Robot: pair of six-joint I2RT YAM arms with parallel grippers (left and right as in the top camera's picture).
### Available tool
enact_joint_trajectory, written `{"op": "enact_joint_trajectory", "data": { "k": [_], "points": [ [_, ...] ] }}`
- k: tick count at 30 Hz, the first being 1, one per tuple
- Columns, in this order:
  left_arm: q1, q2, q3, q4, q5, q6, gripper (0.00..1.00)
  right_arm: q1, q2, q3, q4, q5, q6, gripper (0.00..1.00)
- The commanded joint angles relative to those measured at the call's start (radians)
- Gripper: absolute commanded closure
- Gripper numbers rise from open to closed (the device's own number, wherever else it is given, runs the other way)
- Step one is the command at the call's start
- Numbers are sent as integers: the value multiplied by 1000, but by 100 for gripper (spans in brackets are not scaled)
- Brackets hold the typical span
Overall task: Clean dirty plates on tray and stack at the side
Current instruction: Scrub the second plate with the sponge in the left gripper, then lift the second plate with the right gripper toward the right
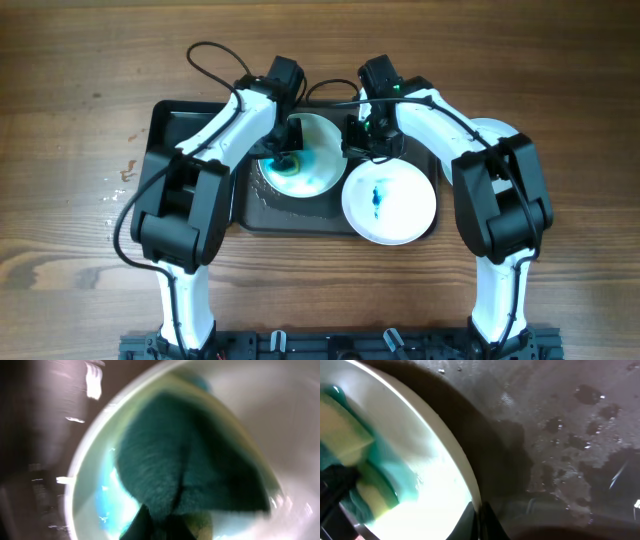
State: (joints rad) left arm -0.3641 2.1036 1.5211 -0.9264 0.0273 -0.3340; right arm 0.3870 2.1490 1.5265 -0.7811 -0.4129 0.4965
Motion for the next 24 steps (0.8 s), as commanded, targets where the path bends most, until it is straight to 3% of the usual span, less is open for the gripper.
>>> {"op": "enact_joint_trajectory", "data": {
  "k": [1,5,7,13,15,24],
  "points": [
    [-19,13,-19,-20,399,256,96,-7,5,3,10,-6,4,96],
    [-38,13,-19,53,444,269,96,-7,5,3,10,-6,4,96],
    [-35,13,-19,110,418,204,96,-7,5,3,10,-6,4,96],
    [-29,13,-19,143,-29,-41,96,-7,5,3,10,-5,1,96],
    [-23,9,-14,119,-88,-72,96,-7,5,3,10,-4,0,96],
    [105,-123,193,-179,-80,-71,96,-7,5,3,-7,36,-30,96]
  ]
}}
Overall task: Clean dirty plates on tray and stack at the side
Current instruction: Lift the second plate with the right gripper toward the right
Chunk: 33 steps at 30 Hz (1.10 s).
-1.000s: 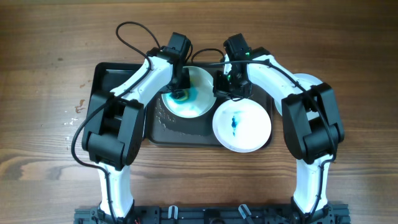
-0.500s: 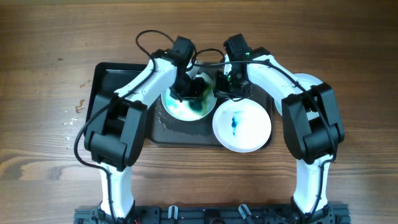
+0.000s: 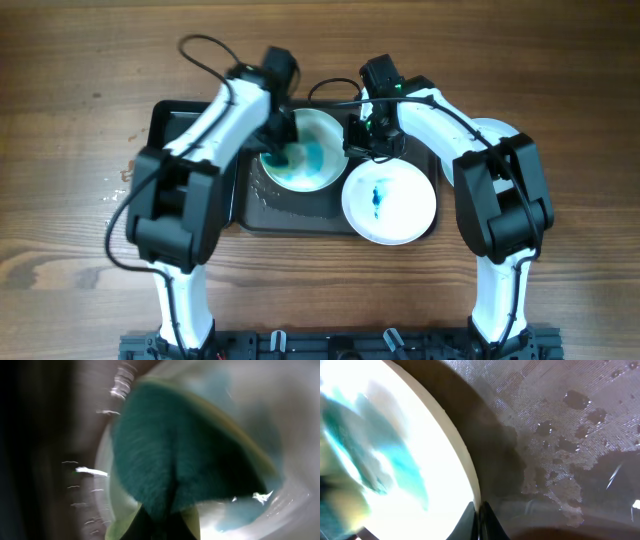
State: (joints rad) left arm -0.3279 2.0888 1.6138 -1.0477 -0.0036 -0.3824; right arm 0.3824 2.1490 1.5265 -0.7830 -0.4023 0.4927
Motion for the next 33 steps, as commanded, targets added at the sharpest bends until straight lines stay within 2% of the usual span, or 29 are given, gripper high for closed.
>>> {"op": "enact_joint_trajectory", "data": {
  "k": [1,5,9,15,23,27,30,33],
  "points": [
    [92,-127,114,-81,-50,-23,96,-2,4,3,-3,26,-40,96],
    [209,-191,120,-140,-50,-22,96,10,-25,6,-5,76,-95,95],
    [298,-193,120,-181,-50,-18,96,64,-107,8,-13,245,-101,96],
    [338,-193,120,-180,-51,-15,96,225,-266,8,-30,719,-100,96],
    [336,-193,120,-180,-39,-16,96,438,-359,8,-69,1332,-103,96],
    [336,-193,120,-180,-39,-16,96,546,-359,8,-66,1624,-206,96],
    [336,-193,120,-180,-39,-16,96,605,-359,8,-42,1865,-209,96],
    [336,-193,120,-180,-37,-16,96,650,-360,8,17,1923,-316,96]
  ]
}}
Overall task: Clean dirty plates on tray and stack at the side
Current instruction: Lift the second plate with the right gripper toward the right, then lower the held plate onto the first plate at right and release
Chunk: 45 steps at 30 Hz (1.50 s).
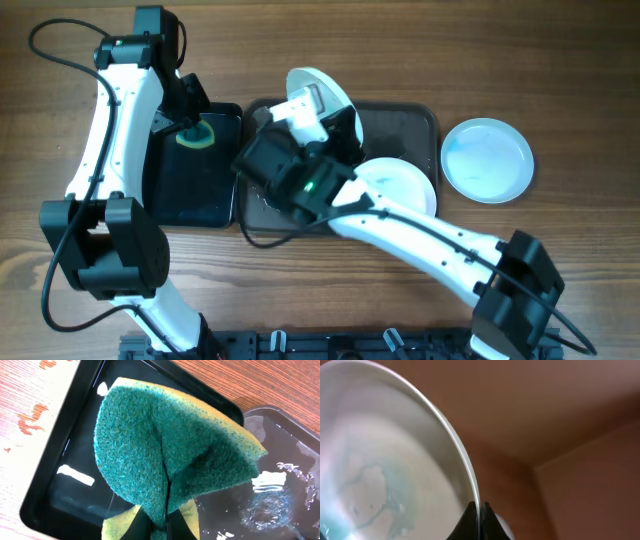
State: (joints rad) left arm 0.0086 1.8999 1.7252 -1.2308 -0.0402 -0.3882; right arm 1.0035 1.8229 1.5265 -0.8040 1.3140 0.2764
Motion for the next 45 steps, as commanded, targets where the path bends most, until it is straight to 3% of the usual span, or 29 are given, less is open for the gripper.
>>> {"op": "enact_joint_trajectory", "data": {
  "k": [1,5,7,11,13,16,20,23,29,35,39,45],
  "points": [
    [0,-4,8,3,3,-10,96,32,-34,8,48,207,-107,96],
    [0,-4,8,1,5,-10,96,33,-34,8,70,206,-118,96],
    [0,-4,8,-1,5,-10,96,32,-34,8,68,113,-120,96],
    [0,-4,8,-3,5,-10,96,-24,-34,8,25,-409,-104,96],
    [0,-4,8,-8,5,-10,96,-103,-39,8,18,-760,-56,96],
    [0,-4,8,-9,5,-10,96,-222,-64,8,18,-1104,-37,96],
    [0,-4,8,-8,5,-10,96,-448,-132,8,8,-1463,-24,96],
    [-1,-4,8,-8,5,-10,96,-637,-186,8,-34,-1629,23,96],
    [-16,-4,8,-15,5,-10,96,-1012,-224,6,-192,-1742,33,96],
    [-18,-4,8,-16,5,-10,96,-1299,-224,-73,-253,-1628,16,96],
    [-18,-4,8,-16,5,-10,96,-1414,-224,-192,-224,-1503,45,96],
    [-18,-4,8,-16,5,-10,96,-1448,-223,-369,-89,-1458,50,96]
  ]
}}
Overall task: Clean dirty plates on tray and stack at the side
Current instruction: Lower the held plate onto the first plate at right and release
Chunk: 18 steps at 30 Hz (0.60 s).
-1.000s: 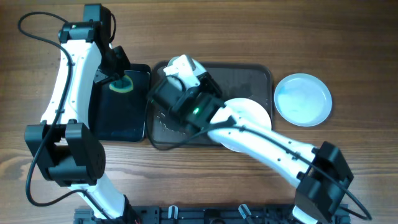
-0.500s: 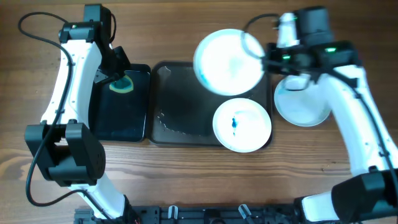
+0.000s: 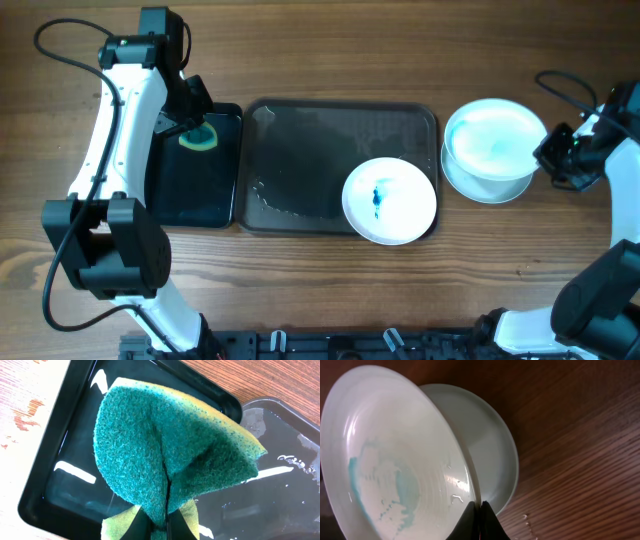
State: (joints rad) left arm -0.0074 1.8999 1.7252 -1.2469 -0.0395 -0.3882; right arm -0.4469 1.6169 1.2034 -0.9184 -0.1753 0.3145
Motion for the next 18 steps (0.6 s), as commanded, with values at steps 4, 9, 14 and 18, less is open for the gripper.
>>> {"op": "enact_joint_trajectory", "data": {
  "k": [4,9,14,18],
  "points": [
    [-2,-4,8,0,4,-9,96,2,-17,-98,58,127,32,96],
    [-2,-4,8,1,4,-10,96,2,-17,-98,58,126,29,90],
    [-2,-4,8,1,4,-10,96,21,-18,-59,7,-65,-65,69],
    [-2,-4,8,0,5,-10,96,123,-18,29,-87,-159,-159,65]
  ]
}}
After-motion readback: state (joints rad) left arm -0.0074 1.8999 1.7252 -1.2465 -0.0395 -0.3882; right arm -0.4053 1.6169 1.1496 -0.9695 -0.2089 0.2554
